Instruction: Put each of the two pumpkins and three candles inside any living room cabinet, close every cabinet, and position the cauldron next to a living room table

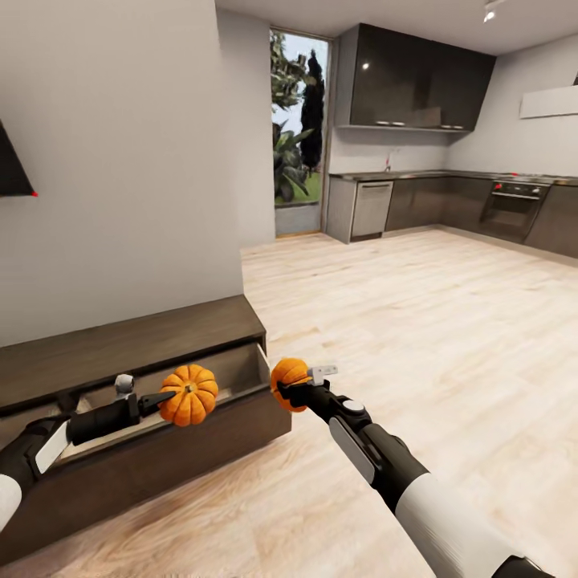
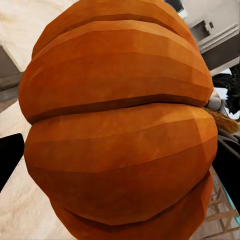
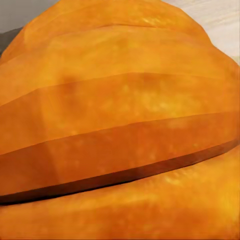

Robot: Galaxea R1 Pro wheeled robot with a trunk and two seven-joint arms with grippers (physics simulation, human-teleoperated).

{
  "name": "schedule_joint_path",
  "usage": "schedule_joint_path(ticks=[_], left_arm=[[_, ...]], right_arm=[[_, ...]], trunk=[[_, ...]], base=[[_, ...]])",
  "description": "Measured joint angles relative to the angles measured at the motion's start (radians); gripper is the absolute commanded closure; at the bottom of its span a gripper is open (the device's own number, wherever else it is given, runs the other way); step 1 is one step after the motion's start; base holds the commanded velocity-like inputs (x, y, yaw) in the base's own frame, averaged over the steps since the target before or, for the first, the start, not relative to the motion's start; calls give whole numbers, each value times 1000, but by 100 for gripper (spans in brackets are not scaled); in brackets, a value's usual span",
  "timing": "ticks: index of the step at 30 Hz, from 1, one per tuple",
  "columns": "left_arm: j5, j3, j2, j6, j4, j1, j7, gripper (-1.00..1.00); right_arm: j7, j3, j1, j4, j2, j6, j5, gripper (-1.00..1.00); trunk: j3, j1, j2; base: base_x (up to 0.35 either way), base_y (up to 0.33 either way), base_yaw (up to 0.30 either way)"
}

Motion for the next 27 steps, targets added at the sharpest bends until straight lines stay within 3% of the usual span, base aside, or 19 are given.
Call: schedule_joint_path(ticks=[18, 24, 27], left_arm=[[-3, 0, -13, -2, 0, 1, 1, 100], [-3, 1, -13, -1, 0, 1, 1, 100], [-2, 1, -13, -1, 0, 1, 2, 100]], right_arm=[[0, 3, 1, -3, 0, 0, 1, 100], [0, 5, 1, -3, 1, 1, -1, 100], [-2, 51, 1, -5, 1, 2, -2, 100]], trunk=[[-16, 0, 0], [-21, 0, 0], [-24, 0, 0]], base=[[0, -1, 255], [52, -208, 255], [136, -293, 255]])
